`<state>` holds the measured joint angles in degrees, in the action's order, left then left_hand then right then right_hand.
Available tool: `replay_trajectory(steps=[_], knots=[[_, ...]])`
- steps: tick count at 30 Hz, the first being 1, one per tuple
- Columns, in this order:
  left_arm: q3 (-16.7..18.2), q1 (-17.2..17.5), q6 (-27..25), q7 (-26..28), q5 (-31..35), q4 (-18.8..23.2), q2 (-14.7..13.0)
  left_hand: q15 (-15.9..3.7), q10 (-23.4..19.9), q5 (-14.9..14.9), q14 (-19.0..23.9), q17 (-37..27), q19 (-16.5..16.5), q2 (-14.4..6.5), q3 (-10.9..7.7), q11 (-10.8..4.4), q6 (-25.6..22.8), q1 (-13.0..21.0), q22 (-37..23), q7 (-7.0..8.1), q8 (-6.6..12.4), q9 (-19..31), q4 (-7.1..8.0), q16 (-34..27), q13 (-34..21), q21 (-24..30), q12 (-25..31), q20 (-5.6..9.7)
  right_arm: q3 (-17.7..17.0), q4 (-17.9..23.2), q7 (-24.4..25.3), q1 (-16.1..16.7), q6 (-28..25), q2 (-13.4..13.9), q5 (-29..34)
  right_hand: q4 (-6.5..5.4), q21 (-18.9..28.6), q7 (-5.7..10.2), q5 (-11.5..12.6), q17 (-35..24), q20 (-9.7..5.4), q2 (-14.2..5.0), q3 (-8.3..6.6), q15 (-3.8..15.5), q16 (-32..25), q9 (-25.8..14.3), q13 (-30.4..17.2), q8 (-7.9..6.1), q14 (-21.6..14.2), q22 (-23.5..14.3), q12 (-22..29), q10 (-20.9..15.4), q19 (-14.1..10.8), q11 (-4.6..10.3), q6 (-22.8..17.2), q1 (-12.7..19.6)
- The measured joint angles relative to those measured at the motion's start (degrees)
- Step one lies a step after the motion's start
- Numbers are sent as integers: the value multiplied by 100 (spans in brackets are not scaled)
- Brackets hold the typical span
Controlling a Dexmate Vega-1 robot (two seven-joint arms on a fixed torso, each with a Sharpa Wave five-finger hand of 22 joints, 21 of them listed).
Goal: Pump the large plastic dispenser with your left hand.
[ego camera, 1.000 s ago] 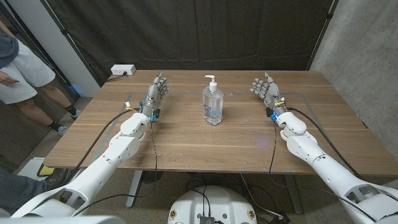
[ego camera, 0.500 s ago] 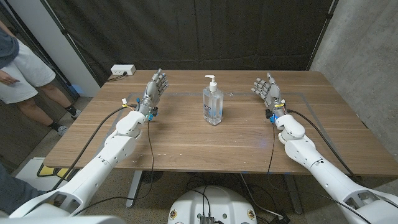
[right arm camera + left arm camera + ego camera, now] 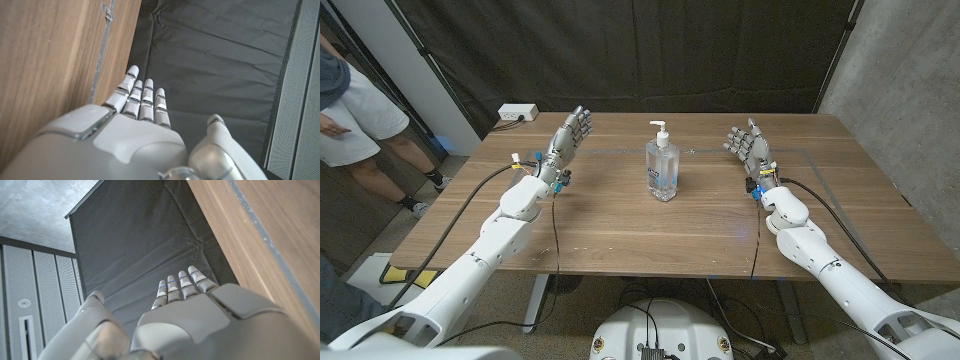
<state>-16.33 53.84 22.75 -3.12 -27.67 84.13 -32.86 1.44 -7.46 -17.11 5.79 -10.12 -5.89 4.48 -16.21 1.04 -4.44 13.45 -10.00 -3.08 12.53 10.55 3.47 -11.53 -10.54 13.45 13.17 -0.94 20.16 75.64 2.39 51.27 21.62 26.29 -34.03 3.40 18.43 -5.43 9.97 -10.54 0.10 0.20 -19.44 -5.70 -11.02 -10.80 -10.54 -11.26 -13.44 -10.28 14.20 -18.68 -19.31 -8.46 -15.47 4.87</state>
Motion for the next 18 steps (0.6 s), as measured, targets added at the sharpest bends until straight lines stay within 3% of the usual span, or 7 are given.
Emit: replay_trajectory(steps=[12, 18], knots=[[108, 377, 531, 407, 590, 454, -172, -92, -332, 0, 297, 0, -236, -41, -11, -76, -295, 138, 0, 38, 45, -17, -58, -35, 0, 0, 41, 34, 26, -104, -92, -80, 86, -28, 35, 24, -33, 0, 22, 15, 21, 0, 24, 0, 0, 0, 1, 0, 0, 1, -4, 1, 22, -1, 0, 0], [147, 532, 973, 691, 974, 568, -182, -136, -591, 0, 623, -1, -516, -58, -17, -152, -613, 275, 0, 63, 66, -17, -111, -38, 0, 54, 63, 53, 28, -88, -89, -64, 100, -23, 53, 24, -33, 0, 22, 15, 41, 0, 24, 0, 23, 1, 1, 0, 0, 1, -4, 2, 41, -1, 1, 0]])
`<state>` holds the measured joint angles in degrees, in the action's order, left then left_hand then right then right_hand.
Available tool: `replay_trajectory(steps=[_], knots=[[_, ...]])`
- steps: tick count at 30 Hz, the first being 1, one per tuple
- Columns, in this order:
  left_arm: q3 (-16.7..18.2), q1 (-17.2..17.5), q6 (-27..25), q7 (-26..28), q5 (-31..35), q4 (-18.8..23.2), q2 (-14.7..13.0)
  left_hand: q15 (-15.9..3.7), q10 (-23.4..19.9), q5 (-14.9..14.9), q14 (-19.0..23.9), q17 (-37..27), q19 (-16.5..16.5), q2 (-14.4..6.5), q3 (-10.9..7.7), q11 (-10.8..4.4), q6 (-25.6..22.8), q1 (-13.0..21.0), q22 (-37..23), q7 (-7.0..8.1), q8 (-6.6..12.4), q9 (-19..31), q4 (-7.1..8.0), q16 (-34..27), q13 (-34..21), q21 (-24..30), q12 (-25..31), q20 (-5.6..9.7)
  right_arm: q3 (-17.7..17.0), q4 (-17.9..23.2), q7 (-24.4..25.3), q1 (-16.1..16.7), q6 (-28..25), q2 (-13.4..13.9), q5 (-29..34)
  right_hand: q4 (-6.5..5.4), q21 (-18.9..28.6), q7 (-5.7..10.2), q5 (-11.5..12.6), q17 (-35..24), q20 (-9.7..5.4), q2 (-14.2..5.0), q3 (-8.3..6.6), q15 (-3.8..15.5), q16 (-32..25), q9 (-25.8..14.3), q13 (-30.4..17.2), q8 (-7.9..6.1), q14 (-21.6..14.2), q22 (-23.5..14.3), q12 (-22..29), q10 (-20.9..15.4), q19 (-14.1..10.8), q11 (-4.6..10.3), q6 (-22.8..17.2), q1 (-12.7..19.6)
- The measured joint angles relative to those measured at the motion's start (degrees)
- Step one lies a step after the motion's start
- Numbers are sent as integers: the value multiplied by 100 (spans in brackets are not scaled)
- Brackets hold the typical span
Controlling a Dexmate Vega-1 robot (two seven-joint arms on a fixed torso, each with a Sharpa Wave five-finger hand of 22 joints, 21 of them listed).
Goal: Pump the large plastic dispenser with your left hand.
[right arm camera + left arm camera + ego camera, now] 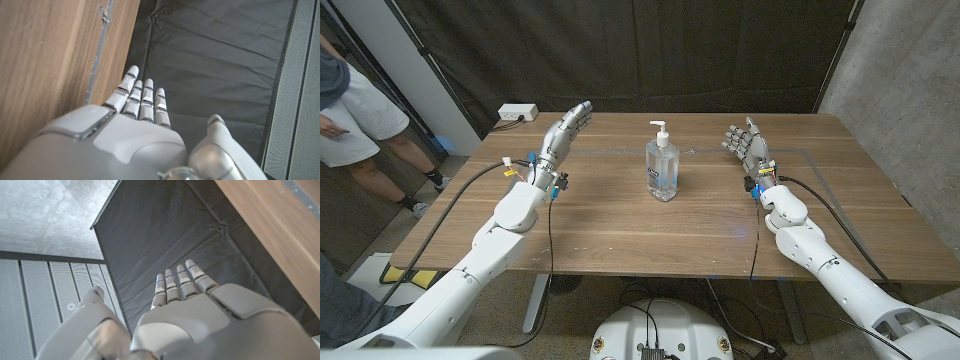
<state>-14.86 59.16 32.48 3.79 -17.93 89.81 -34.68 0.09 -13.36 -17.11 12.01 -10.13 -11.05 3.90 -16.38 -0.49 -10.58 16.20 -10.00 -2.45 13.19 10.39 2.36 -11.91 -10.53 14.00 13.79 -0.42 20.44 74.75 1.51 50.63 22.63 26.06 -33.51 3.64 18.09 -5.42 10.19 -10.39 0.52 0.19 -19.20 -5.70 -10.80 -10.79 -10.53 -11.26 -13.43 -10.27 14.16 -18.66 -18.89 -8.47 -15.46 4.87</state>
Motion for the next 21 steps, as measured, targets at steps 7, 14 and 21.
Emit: replay_trajectory(steps=[7, 14, 21], knots=[[39, 122, 416, 212, 462, 57, -95, -9, -75, 0, 70, 0, -62, -33, 24, -36, -73, 57, 0, 12, 5, 0, -24, 0, 0, 0, 0, -1, -6, 192, 111, 82, -85, 74, 46, 0, -35, 0, 0, 0, 2, 0, 0, -3, 0, 0, 0, 0, 4, 0, 0, 0, 2, 0, 0, 0], [97, 195, 660, 511, 1091, 111, -174, -39, -136, 0, 100, -1, -93, -34, -1, -33, -121, 59, 0, 60, 42, 0, -48, 0, 0, 0, 0, 30, -24, 392, 283, 169, -198, 139, 105, 21, -101, 0, 0, 0, 20, 0, -16, -12, 22, 0, 1, 0, 36, 0, -45, 1, 125, 0, 0, 0], [189, 287, 722, 1032, 2141, 331, -323, -39, -136, 0, 100, -1, -92, -69, -24, -33, -140, 140, 1, 79, 42, 1, -71, 0, 1, -6, 0, 30, -48, 561, 413, 268, -254, 184, 149, 49, -118, 0, 0, -1, 12, 0, -1, -5, 22, 0, 1, 0, 45, 0, -45, 1, 178, 0, 1, 0]])
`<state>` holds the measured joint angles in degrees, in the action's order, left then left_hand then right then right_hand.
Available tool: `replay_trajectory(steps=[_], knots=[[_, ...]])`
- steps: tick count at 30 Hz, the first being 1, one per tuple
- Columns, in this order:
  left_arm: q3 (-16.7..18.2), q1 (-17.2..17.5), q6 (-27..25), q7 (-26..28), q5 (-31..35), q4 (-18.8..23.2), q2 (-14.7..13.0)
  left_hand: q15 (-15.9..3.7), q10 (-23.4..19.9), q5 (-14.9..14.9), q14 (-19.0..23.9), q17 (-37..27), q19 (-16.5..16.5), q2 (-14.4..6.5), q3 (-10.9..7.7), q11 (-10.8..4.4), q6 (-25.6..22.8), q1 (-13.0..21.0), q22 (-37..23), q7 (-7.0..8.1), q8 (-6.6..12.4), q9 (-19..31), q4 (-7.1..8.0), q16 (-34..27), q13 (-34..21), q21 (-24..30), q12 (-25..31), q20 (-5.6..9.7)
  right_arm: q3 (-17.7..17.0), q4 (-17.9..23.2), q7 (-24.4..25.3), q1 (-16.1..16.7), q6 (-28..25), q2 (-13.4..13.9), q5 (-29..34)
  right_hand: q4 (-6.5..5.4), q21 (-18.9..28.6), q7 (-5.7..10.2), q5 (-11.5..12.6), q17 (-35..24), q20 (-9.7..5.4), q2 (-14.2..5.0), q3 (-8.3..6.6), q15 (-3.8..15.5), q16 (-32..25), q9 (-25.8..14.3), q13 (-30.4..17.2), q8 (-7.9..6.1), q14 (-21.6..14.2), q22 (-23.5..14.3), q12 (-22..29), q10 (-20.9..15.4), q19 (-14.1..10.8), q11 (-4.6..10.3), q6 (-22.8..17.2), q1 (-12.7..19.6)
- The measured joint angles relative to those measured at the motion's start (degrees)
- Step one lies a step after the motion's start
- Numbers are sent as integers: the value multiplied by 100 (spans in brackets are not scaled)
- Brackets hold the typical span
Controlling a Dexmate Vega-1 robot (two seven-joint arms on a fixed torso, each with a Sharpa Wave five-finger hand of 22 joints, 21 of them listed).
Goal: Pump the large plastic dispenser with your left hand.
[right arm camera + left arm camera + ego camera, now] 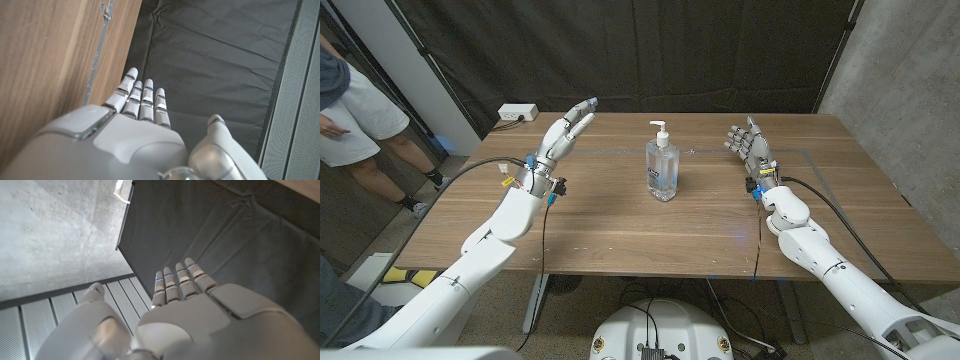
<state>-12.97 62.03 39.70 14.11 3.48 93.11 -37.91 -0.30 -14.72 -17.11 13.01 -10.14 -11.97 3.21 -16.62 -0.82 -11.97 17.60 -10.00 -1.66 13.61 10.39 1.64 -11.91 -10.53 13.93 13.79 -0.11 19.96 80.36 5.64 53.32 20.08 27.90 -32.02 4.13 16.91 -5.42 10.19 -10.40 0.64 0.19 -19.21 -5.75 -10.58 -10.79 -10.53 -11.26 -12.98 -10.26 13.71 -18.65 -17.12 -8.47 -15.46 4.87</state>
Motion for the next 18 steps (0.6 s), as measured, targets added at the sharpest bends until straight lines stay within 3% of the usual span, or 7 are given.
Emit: replay_trajectory(steps=[8, 14, 18], knots=[[63, 46, -215, 462, 1098, 387, -268, -41, -31, 0, 41, 0, 0, 37, 2, -31, -25, 66, 0, 25, 0, 0, -33, 0, 0, -20, -28, 0, -28, 110, 74, 76, -25, 39, 19, 0, -18, 0, 0, 0, 8, 0, 0, -29, 0, 0, 0, 0, 30, 0, 0, 21, 8, 21, 0, 0], [63, 43, -710, 579, 1860, 891, -576, -64, -50, 0, 18, 0, -83, -20, -25, -95, -66, 123, 0, 66, 0, 16, -58, 27, 0, -20, -28, 82, -66, 135, 62, 106, -24, 74, -11, -1, -40, 0, 0, 0, 8, 0, 0, -29, 0, 0, 0, 0, 30, 0, 0, 21, 7, 21, 0, 0], [35, 24, -1140, 576, 2262, 1227, -757, -104, -158, 0, 60, -8, -123, -46, -31, -201, -157, 149, -29, 116, 0, 16, -64, 26, 0, -20, -28, 41, -101, 113, -11, 109, -14, 94, -75, -1, -40, 0, 0, -1, 8, 0, 0, -29, 0, 0, 1, 0, 30, 0, 0, 21, 7, 21, 0, 0]])
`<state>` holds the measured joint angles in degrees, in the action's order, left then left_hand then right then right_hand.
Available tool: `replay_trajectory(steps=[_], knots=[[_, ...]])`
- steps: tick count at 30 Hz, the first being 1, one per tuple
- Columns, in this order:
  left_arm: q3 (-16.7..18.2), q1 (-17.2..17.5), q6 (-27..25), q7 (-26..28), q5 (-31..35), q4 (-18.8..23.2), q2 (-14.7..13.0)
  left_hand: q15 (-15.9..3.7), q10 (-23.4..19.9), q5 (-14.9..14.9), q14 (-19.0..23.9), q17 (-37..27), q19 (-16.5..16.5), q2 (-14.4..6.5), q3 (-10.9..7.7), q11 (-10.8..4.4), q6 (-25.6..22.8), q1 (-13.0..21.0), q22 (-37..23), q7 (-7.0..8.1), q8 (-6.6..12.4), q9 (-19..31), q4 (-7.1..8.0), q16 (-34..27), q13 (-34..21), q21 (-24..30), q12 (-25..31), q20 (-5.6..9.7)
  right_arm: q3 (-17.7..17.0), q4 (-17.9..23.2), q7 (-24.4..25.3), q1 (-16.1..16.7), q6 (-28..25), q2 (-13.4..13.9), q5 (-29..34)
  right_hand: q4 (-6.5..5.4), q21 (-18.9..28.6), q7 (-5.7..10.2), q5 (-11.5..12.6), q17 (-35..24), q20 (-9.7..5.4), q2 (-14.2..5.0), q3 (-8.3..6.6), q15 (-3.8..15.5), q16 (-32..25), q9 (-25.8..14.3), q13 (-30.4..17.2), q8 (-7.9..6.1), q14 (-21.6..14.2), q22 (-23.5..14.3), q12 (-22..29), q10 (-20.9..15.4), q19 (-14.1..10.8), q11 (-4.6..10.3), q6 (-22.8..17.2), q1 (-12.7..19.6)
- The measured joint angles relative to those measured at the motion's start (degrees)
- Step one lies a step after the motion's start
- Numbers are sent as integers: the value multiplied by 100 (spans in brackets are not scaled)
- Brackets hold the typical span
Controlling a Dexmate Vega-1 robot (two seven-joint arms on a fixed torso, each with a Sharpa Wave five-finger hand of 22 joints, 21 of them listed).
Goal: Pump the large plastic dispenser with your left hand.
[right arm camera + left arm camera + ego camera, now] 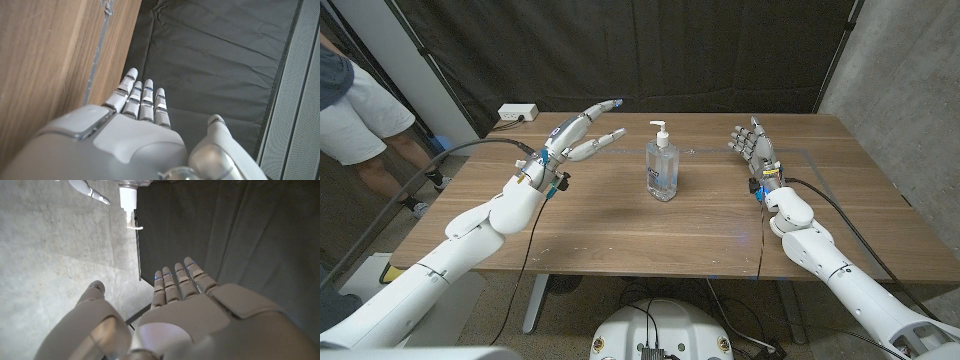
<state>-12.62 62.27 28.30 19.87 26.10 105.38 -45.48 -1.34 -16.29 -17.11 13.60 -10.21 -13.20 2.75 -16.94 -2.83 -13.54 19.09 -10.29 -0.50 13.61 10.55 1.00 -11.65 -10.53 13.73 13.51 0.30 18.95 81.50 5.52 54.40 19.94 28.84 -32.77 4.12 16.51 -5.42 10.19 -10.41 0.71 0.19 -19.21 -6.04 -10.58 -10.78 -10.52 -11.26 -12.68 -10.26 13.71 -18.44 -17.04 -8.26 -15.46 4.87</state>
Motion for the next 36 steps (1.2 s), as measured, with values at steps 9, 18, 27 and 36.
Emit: replay_trajectory(steps=[9, 18, 27, 36], knots=[[-115, -118, -949, -318, 529, 782, -394, 0, -233, 0, 0, -30, 350, -92, 1, -231, -260, -1, -72, 174, -30, 0, 2, 44, -20, -89, -45, -492, -60, -218, -240, -32, 68, 9, -188, 0, -1, 0, 0, 0, 0, 0, 0, 1, 23, 0, 0, 0, 0, 0, 0, -21, 0, 21, 0, 0], [-220, -245, -1525, -544, 790, 1134, -573, -101, -919, 0, 166, -20, 477, -89, 85, -405, -1082, -3, -80, 281, 126, -1, 75, 11, -29, -133, 50, -554, -129, -369, -334, -14, 136, 0, -282, -1, -21, 0, 0, 0, 23, 0, 0, 1, 23, 0, 0, 0, 0, 0, 0, -21, 23, 20, 0, 0], [-474, -588, -1821, -723, 973, 1459, -803, -100, -1218, 0, 289, -17, 507, -51, 129, -454, -1412, -41, -79, 284, 169, -17, 98, 11, -29, -133, 89, -523, -154, -435, -408, 45, 241, -35, -386, -1, -42, 31, 0, -1, 31, 0, 0, -21, 23, 0, 0, 0, 41, 0, 0, -21, 31, 20, -31, 0], [-692, -886, -2063, -988, 1183, 1611, -884, -100, -1440, 0, 355, -17, 577, -51, 152, -461, -1662, -41, -79, 326, 212, -16, 122, -27, -29, -133, 90, -512, -160, -403, -371, 150, 263, -54, -397, -1, -64, 53, 0, -1, 52, 0, 0, -21, 23, 1, 0, 0, 41, 0, 0, 0, 51, 40, -9, 0]])
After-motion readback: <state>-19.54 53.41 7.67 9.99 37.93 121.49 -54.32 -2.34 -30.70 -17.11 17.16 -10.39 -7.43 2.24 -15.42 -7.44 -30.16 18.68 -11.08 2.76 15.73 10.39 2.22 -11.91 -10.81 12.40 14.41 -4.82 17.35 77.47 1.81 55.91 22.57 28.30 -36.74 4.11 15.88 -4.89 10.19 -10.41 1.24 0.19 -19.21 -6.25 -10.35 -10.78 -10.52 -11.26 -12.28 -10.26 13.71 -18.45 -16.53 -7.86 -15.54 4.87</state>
